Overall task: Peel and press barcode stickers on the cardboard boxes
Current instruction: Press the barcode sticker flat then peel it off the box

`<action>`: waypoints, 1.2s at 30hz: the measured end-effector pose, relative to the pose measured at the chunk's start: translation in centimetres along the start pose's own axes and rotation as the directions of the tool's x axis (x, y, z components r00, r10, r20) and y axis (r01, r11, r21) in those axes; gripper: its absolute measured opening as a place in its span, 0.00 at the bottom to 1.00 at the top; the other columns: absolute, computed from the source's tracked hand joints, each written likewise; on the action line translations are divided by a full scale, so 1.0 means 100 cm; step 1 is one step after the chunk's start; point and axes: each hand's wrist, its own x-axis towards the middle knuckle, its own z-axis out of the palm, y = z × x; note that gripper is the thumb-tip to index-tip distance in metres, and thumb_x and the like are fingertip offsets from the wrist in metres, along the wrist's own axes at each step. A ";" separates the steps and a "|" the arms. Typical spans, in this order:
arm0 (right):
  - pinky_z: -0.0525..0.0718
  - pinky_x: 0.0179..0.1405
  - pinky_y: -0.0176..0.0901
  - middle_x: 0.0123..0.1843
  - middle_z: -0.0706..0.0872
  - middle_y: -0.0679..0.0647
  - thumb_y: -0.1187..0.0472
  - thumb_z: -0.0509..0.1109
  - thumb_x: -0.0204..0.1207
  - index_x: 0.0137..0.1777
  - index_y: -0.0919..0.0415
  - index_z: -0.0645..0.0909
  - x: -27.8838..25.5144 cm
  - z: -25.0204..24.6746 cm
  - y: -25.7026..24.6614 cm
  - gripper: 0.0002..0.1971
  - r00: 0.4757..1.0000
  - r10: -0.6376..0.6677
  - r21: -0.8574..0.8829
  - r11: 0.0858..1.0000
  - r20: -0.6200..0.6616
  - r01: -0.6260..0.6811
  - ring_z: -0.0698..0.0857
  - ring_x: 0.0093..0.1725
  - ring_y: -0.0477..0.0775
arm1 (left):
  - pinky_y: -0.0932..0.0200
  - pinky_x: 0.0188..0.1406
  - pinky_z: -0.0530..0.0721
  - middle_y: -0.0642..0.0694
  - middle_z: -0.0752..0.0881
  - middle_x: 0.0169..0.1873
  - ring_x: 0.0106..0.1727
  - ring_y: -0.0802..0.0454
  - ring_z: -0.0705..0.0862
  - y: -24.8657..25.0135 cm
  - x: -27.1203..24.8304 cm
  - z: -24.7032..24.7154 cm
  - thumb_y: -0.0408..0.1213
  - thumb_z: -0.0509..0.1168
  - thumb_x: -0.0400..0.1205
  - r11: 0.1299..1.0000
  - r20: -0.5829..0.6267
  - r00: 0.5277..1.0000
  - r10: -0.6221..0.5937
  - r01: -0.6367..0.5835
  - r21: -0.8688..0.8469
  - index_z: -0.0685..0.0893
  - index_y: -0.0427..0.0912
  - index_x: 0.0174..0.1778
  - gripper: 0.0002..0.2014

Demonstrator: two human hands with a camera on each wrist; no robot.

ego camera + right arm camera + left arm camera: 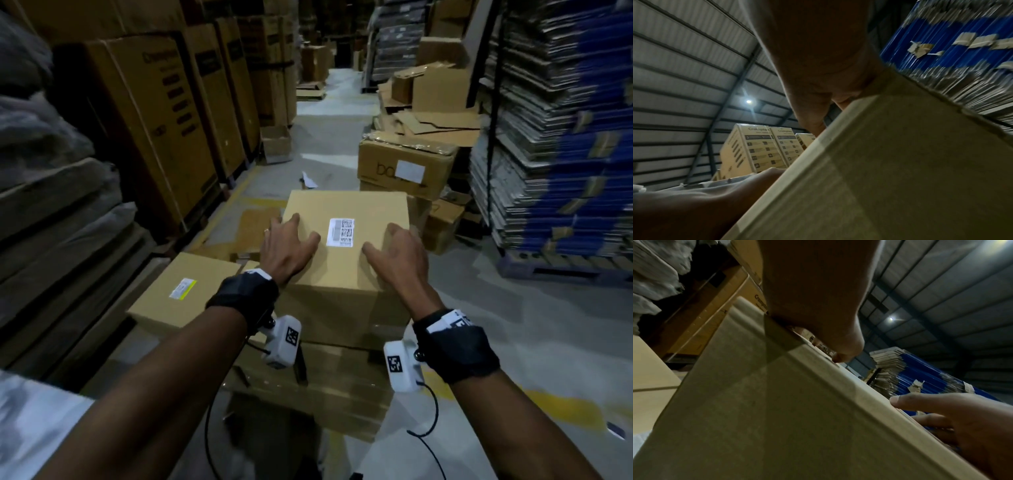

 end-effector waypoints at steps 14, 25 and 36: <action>0.77 0.56 0.48 0.65 0.80 0.62 0.46 0.74 0.76 0.68 0.60 0.82 -0.038 0.050 -0.121 0.25 0.923 -0.340 0.158 0.936 0.181 0.314 0.81 0.64 0.66 | 0.42 0.68 0.75 0.34 0.74 0.69 0.68 0.30 0.76 -0.088 -0.082 -0.103 0.55 0.63 0.82 0.954 -0.341 0.897 -0.282 0.299 -0.004 0.76 0.42 0.76 0.29; 0.78 0.53 0.48 0.63 0.82 0.62 0.43 0.72 0.75 0.63 0.60 0.84 -0.150 0.115 -0.238 0.24 0.723 -0.599 0.327 0.798 0.344 0.506 0.82 0.62 0.66 | 0.43 0.66 0.75 0.33 0.75 0.66 0.67 0.31 0.78 -0.187 -0.213 -0.198 0.54 0.64 0.81 0.828 -0.555 0.674 -0.488 0.559 -0.050 0.79 0.43 0.72 0.27; 0.77 0.60 0.49 0.66 0.81 0.63 0.45 0.74 0.76 0.67 0.62 0.84 -0.309 0.166 -0.338 0.25 0.529 -0.715 0.446 0.699 0.458 0.559 0.82 0.65 0.66 | 0.41 0.67 0.75 0.31 0.75 0.66 0.67 0.28 0.77 -0.290 -0.368 -0.274 0.54 0.64 0.81 0.700 -0.642 0.490 -0.591 0.706 -0.106 0.79 0.40 0.71 0.27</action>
